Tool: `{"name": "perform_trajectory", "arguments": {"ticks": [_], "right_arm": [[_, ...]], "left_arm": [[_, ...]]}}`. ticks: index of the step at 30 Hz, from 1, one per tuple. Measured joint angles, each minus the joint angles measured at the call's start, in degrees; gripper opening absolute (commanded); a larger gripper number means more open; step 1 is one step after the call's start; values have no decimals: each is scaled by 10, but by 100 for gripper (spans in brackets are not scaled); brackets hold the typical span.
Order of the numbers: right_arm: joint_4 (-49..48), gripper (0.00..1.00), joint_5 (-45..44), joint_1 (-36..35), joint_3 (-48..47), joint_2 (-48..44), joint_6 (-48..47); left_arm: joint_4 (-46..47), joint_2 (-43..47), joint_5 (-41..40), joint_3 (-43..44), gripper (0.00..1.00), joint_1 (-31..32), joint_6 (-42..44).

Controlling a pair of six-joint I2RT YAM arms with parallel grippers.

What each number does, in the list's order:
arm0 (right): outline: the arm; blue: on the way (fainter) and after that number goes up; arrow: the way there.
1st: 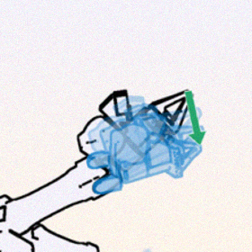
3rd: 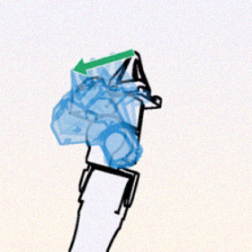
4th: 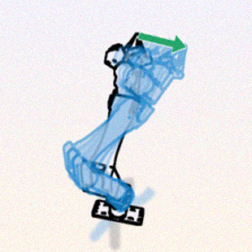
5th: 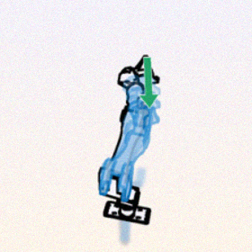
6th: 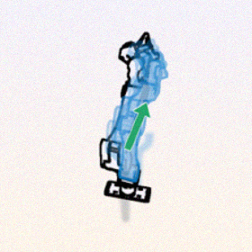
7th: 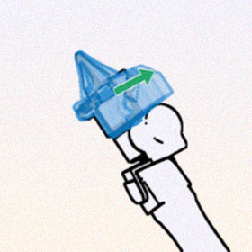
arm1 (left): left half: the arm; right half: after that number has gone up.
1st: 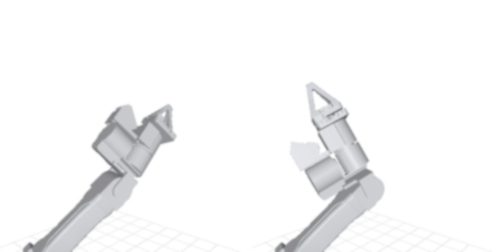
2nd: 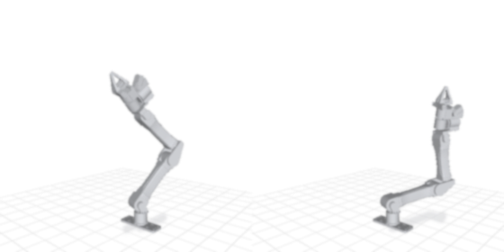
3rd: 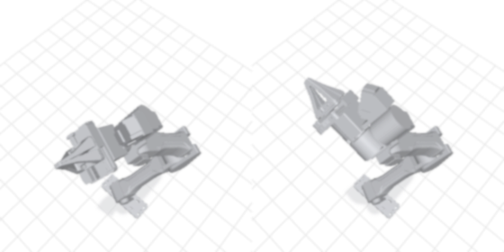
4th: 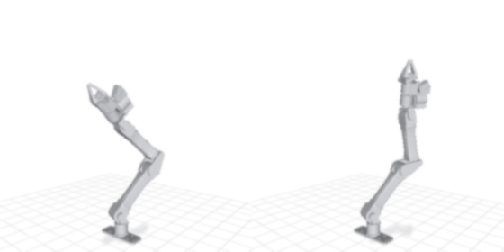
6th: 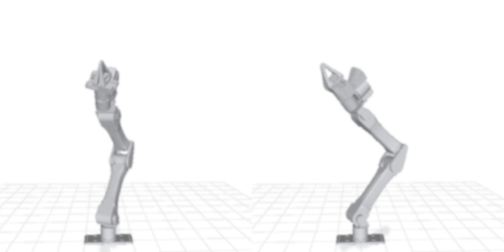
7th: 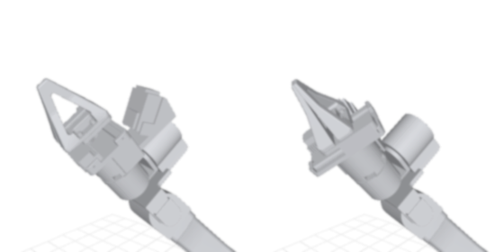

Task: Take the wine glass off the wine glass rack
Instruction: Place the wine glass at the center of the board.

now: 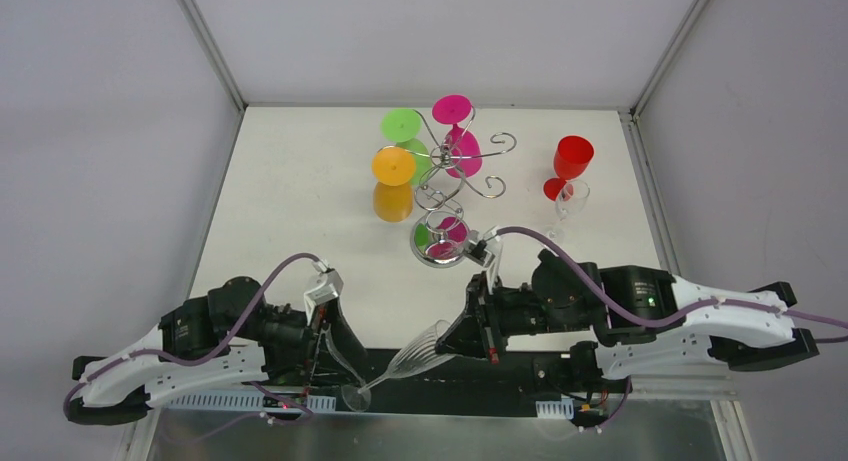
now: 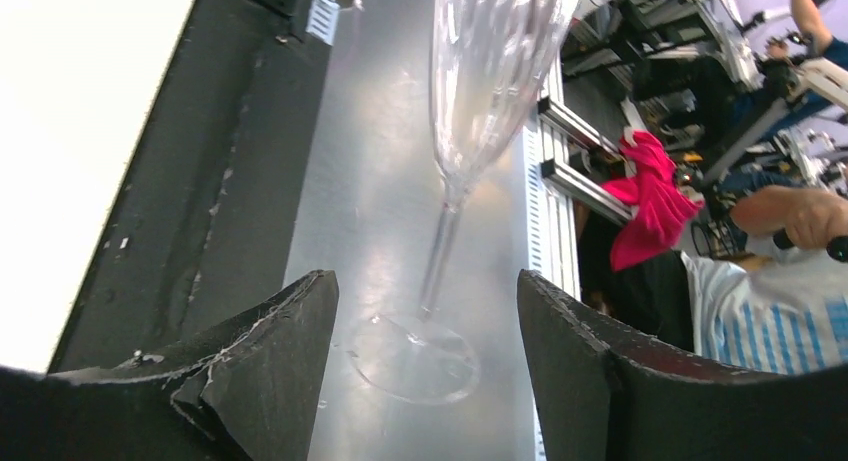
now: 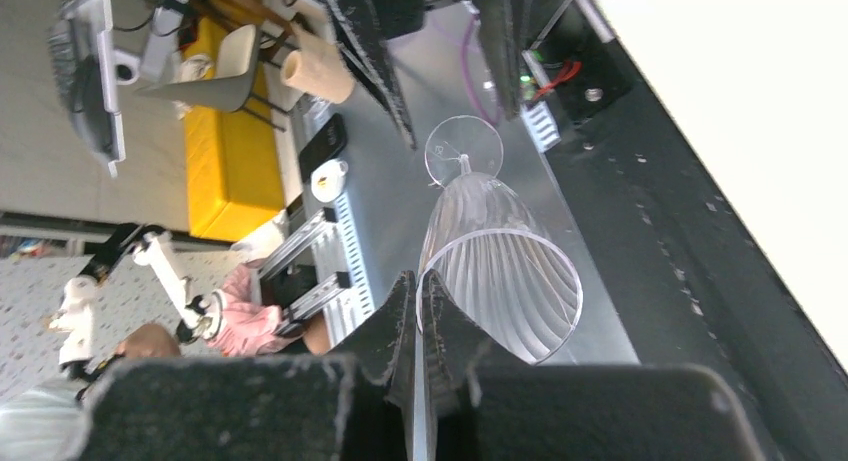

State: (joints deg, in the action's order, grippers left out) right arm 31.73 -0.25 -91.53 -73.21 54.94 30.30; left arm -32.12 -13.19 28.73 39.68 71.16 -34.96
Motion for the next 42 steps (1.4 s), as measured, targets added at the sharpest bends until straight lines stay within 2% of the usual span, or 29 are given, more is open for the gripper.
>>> {"name": "perform_trajectory", "arguments": {"ticks": [7,15,21,34,38,42], "right_arm": [[91,0,-90,26,-1,-10,-17],[163,0,-120,192,9,-17,-44],[231,0,-140,256,-7,-8,-73],[313,0,-151,464,-63,23,-126],[334,0,-158,502,-71,45,-141],[359,0,-165,544,-89,59,-157]], "left_arm": [[-12,-37,-82,16,67,0,0],[-17,-89,-171,24,65,0,1],[-26,-93,-216,51,66,0,2],[1,-149,-218,58,66,-12,14],[24,-172,-187,56,63,-54,15],[47,-199,-125,45,62,-134,16]]}}
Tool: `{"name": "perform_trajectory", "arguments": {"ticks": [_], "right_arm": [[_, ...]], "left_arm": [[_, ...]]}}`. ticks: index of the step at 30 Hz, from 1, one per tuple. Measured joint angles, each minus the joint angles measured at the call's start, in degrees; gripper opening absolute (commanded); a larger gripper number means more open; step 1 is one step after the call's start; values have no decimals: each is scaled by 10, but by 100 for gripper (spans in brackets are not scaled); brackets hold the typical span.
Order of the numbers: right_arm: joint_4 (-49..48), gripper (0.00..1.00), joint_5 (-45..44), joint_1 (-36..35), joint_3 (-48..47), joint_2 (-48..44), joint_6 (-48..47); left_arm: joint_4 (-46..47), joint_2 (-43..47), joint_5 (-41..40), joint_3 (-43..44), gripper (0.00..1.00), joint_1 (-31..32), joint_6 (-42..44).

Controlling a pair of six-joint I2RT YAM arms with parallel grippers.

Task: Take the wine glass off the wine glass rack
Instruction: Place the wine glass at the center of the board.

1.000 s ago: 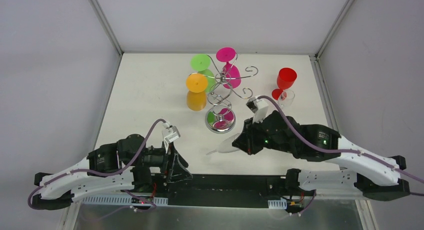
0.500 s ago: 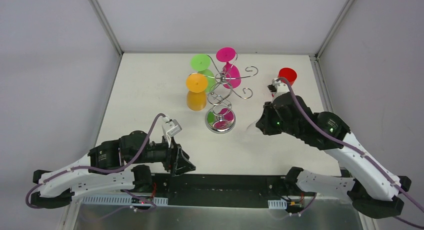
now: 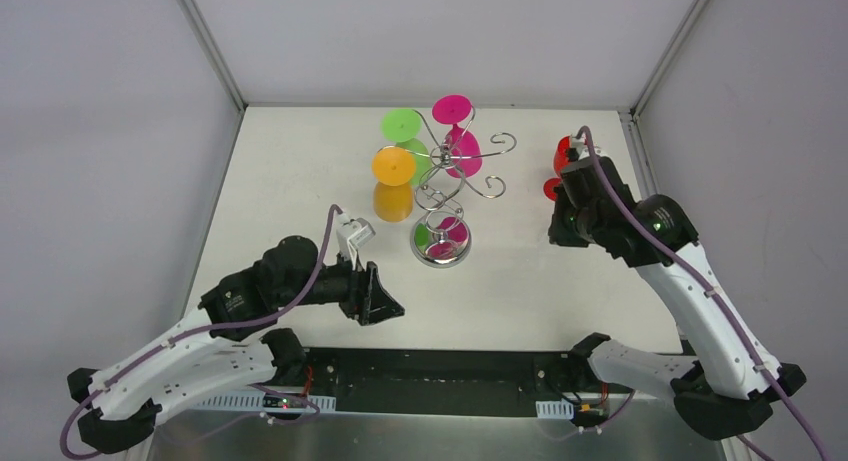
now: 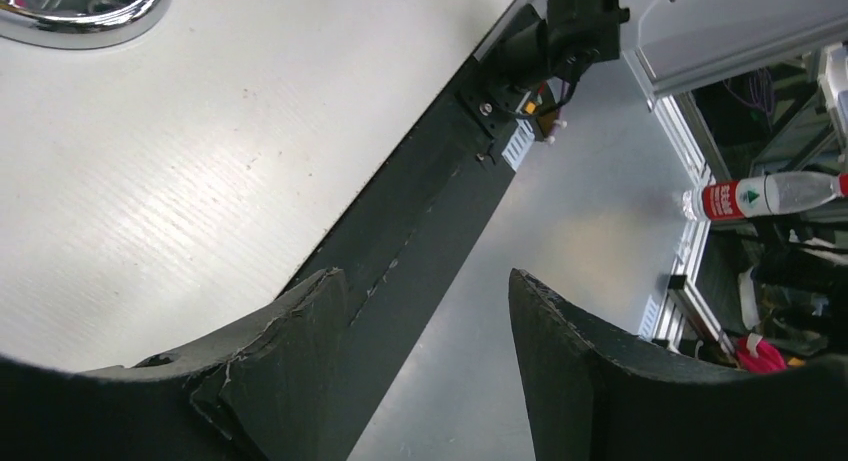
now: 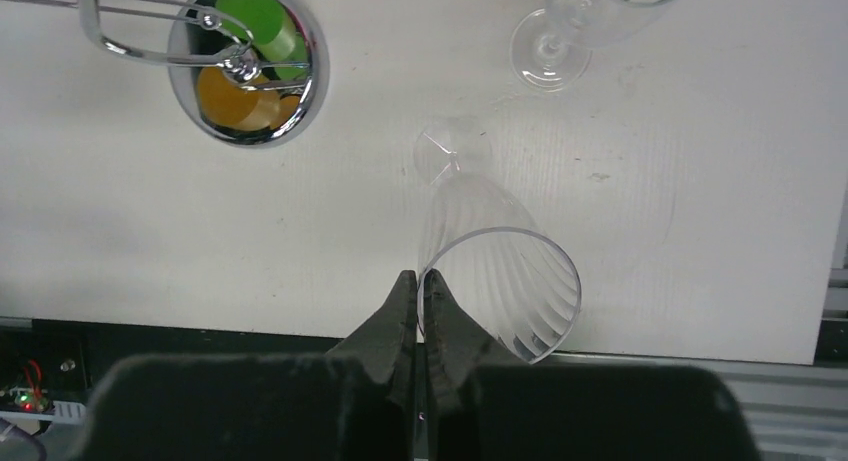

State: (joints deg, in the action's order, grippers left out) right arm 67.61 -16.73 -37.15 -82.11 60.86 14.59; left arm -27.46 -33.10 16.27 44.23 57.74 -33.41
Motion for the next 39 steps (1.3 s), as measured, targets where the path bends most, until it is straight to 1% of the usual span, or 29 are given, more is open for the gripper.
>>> {"name": "perform_trajectory", "arguments": {"ticks": [2,5,9,17,23,29,31,35,39], "right_arm": [[7,0,-4,21,-7,4,-7],[17,0,-8,54,-11,14,-17],[28,0,-10,98,-11,35,-28],[33,0,-8,167,-9,52,-46],[30,0,-11,197,-8,93,-48],[22,0,-12,230,-5,113,-49],[19,0,-10,239,-5,117,-49],[16,0,-10,248,-5,129,-49],[12,0,-10,250,-5,141,-49]], "left_arm": [[4,-4,30,-6,62,-40,0],[8,-8,60,-8,61,-81,0],[14,-13,78,-8,60,-111,3],[6,-41,77,12,57,-154,7],[6,-83,78,34,53,-209,5],[1,-127,110,62,52,-322,-5],[1,-134,122,70,52,-347,-8],[0,-137,139,75,56,-380,-16],[-1,-144,153,85,56,-405,-22]]}}
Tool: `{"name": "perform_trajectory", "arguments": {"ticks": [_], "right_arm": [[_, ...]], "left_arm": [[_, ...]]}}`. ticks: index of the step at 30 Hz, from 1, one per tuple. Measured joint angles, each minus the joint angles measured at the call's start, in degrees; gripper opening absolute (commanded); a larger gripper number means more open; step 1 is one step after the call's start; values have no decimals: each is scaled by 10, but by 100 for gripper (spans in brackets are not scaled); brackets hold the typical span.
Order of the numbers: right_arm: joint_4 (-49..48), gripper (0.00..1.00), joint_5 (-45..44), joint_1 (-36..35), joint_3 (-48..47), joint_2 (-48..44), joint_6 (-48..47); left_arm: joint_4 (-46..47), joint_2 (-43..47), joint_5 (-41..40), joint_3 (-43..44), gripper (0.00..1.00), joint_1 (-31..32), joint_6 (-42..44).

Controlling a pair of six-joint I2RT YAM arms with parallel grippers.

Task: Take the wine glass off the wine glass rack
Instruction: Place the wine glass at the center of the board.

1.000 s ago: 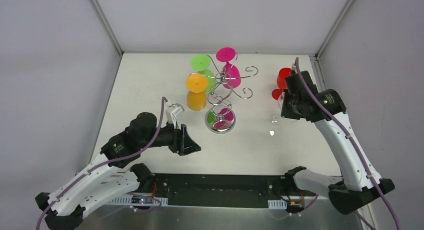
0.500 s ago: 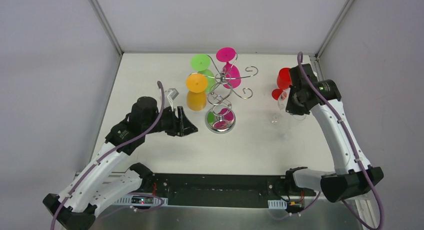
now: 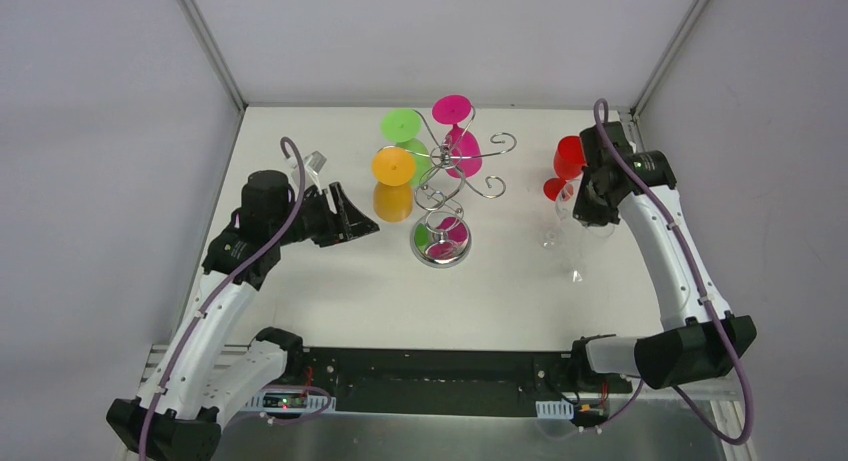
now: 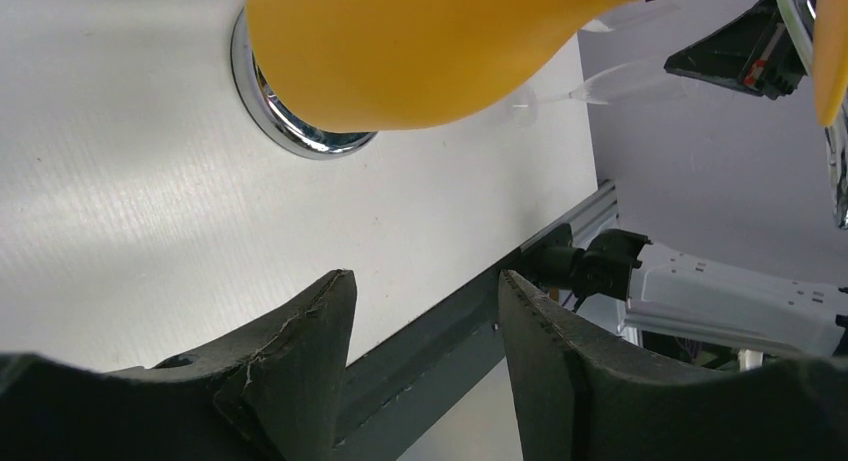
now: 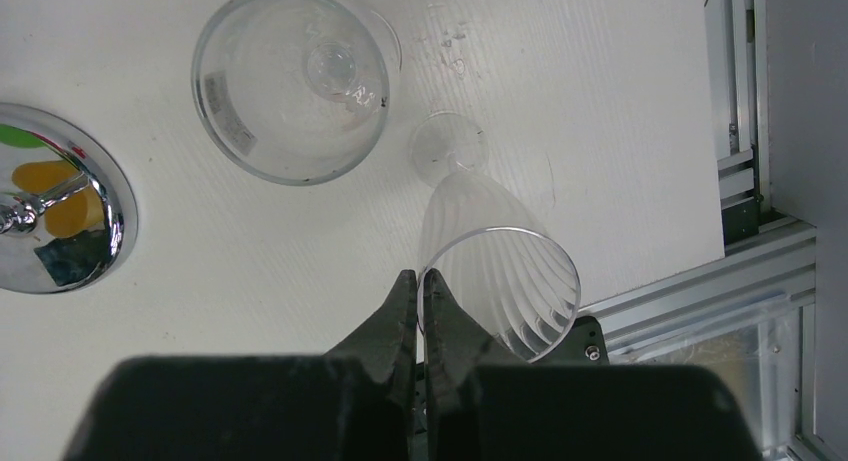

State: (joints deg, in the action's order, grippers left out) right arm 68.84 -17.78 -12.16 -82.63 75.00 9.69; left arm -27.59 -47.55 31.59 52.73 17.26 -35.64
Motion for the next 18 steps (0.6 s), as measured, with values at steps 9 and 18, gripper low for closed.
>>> {"name": "perform_trajectory", "arguments": {"ticks": [9,18], "right_arm": [[-26,2,0,3,10,4,0],[-41,9,2,4,20,4,1]], "left_arm": [[-3,-25,16,17,60,-50,-12],[0,-54,34,35,60,-77,-21]]}}
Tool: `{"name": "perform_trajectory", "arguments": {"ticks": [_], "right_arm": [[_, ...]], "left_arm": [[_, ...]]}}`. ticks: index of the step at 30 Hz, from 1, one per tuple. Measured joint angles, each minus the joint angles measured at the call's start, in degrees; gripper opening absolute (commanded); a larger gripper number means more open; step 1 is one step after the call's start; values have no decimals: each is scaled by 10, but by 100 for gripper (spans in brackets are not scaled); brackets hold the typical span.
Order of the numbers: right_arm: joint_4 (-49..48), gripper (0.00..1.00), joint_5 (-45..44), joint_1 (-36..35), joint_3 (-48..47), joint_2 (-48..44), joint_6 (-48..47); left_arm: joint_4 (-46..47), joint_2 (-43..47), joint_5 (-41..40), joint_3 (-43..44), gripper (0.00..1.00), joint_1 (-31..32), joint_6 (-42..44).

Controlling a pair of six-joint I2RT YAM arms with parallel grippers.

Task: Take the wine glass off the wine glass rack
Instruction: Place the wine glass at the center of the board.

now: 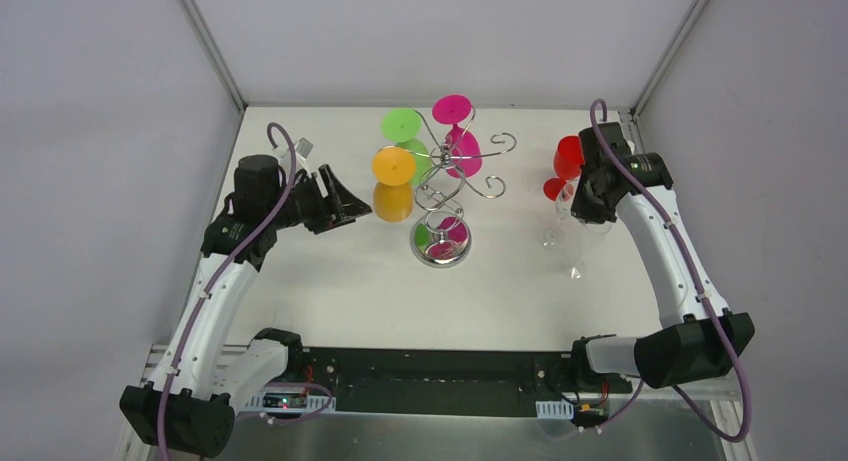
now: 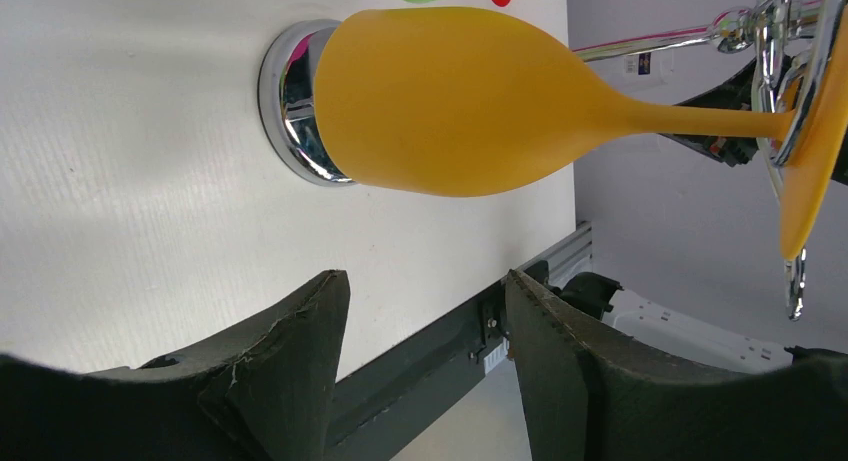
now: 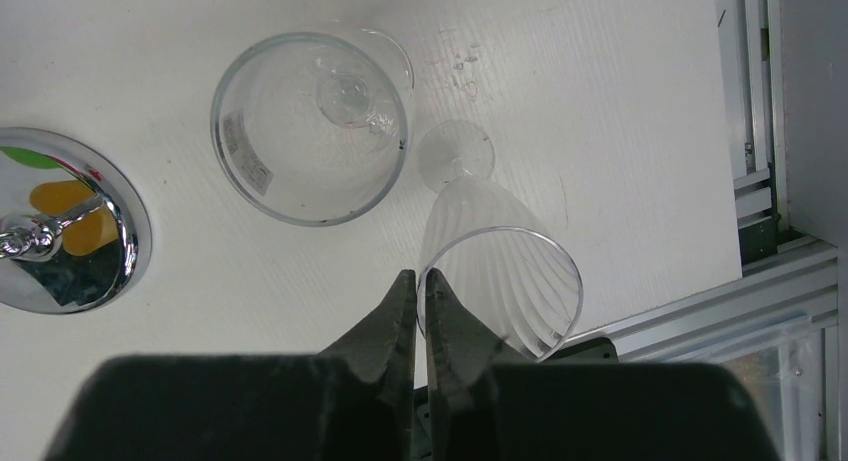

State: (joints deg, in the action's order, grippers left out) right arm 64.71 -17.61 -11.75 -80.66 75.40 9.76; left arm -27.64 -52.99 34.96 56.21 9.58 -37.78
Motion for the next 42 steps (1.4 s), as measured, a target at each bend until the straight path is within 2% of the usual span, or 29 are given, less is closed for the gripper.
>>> {"name": "perform_trajectory", "arguments": {"ticks": [2,16,32,42], "right_arm": [[-2,16,1,0,0,0,0],[-7,38,2,0,9,-3,0],[18,40,-44,0,-30,-60,-2],[20,42,-8,0,-42,-87,-2]], "left_arm": [[1,-5,5,5,60,-3,-5],[5,-19,11,37,61,-11,-22],[5,-48,11,102,61,-14,-45],[36,-47,12,120,60,-14,-125]]}}
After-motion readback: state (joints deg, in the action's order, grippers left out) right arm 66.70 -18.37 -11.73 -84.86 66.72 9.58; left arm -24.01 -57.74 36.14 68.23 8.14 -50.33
